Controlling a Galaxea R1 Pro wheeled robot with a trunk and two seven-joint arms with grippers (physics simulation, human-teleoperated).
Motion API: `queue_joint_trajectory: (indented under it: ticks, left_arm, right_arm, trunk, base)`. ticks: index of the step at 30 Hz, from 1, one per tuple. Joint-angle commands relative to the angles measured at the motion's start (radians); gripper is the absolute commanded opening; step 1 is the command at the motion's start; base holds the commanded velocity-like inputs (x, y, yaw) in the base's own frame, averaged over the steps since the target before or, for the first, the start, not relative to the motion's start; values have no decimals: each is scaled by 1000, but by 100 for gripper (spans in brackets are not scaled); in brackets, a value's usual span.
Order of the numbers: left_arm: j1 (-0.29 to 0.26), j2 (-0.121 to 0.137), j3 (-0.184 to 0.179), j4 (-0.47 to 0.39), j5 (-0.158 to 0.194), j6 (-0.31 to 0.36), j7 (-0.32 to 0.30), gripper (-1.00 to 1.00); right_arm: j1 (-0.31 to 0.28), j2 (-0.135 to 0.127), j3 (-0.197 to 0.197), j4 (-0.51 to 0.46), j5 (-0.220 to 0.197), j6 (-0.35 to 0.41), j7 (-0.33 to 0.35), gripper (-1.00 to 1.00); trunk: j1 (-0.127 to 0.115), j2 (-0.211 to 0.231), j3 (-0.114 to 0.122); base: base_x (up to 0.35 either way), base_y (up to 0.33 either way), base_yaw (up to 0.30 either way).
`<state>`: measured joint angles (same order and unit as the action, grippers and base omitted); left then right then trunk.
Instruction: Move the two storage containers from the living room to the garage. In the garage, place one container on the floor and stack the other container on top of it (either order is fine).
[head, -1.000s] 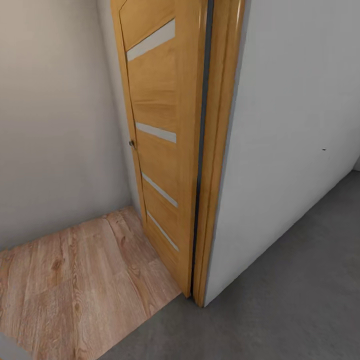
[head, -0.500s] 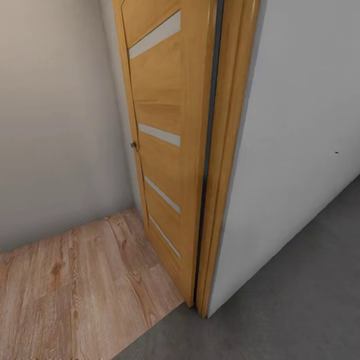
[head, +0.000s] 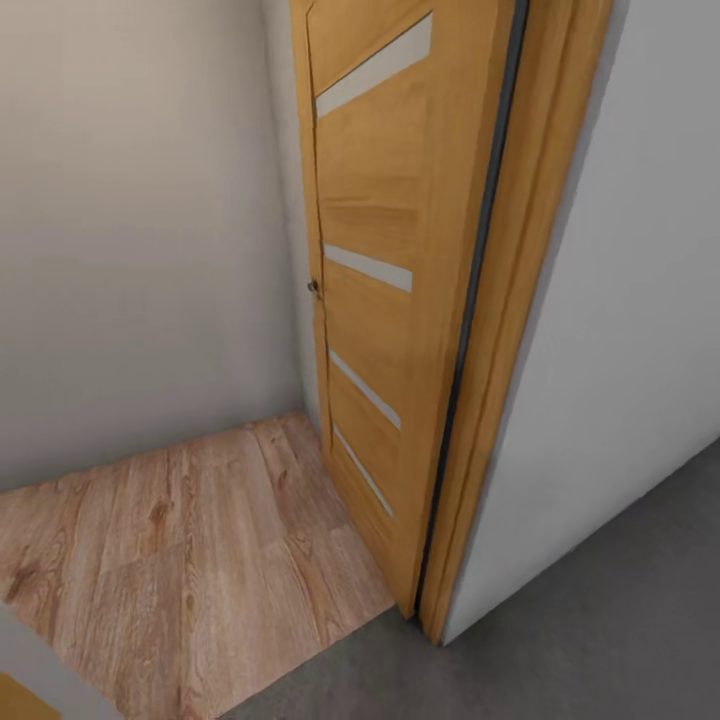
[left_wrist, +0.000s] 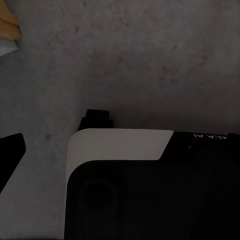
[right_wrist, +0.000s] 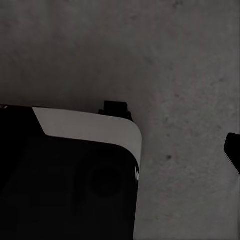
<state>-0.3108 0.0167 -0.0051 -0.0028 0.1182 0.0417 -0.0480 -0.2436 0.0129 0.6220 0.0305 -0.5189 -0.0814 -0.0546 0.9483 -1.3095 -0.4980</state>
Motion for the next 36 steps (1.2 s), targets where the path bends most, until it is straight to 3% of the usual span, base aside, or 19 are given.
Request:
queue_joint_trajectory:
  ticks: [1, 19, 36]
  left_arm:
    - [-1, 0, -1, 0, 10, 4, -4, 100]
    - [-1, 1, -1, 0, 9, 4, -4, 100]
    - [-1, 1, -1, 0, 11, 4, -4, 100]
  right_arm:
    - [-1, 1, 8, 3, -9, -5, -1, 100]
    - [-1, 1, 8, 3, -9, -5, -1, 100]
    - [-1, -2, 8, 3, -9, -6, -1, 100]
  trunk:
    - [0, -1, -1]
    - [0, -1, -2]
    - [0, -1, -2]
  base:
    - [109, 0, 208]
    - [277, -70, 32]
    - [40, -13, 248]
